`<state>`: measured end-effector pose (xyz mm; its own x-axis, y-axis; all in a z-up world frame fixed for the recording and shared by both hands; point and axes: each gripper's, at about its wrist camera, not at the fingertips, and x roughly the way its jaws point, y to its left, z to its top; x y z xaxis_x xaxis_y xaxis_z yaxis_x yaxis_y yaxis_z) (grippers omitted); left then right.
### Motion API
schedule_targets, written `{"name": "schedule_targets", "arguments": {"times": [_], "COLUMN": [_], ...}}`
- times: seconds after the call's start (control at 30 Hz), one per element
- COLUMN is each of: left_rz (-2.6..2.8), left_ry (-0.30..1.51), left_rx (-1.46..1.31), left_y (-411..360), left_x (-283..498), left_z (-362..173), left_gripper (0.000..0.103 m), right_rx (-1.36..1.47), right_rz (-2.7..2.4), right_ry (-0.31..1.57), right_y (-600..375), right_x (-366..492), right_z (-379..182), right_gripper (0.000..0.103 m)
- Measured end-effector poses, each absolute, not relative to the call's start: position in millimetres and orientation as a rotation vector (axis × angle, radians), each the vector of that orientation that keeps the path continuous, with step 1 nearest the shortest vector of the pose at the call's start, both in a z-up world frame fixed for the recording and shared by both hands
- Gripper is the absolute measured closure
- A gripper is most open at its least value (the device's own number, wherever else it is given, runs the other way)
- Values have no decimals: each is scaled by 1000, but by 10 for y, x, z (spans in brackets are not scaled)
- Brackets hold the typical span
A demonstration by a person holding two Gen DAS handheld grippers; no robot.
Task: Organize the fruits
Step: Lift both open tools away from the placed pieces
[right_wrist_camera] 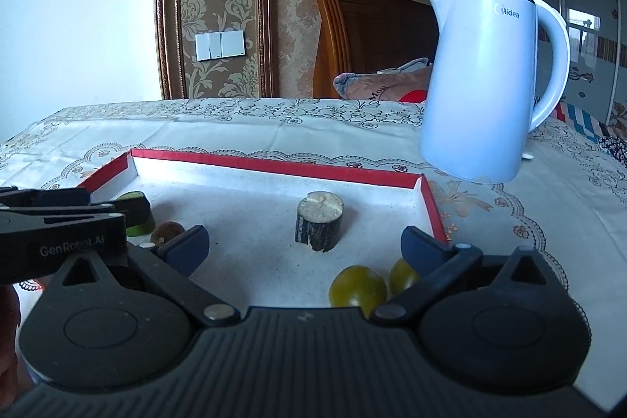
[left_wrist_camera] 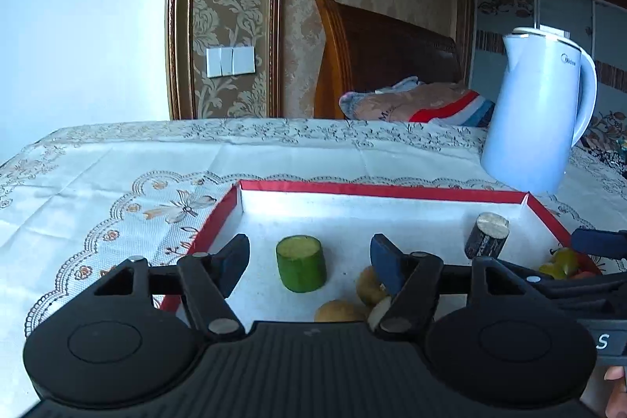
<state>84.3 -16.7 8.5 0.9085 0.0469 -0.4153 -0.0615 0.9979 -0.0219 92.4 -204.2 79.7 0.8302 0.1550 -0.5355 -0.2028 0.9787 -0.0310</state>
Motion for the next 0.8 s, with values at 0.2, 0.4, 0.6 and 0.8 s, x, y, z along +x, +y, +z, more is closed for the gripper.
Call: {"name": "schedule_targets", "arguments": {"times": [0.2, 0.4, 0.6, 0.8], "left_rz": [36, 56, 61, 62], "left_ry": [412, 423, 428, 440], "left_rx": [-55, -52, -53, -45], "left_y": [-127, -118, -92, -86], "left_x": [729, 674, 575, 475], "left_z": [129, 126, 123, 110], "left_gripper": [35, 35, 35, 35], "right_rx": [-75, -50, -27, -8], "right_rz": [191, 182, 185, 189], "right_ry": [552, 545, 549, 550], "right_y": [-2072, -2133, -2185, -2226], "right_x": [866, 803, 772, 677], "right_z": [814, 836, 842, 851], "right_gripper": [0, 0, 0, 0]}}
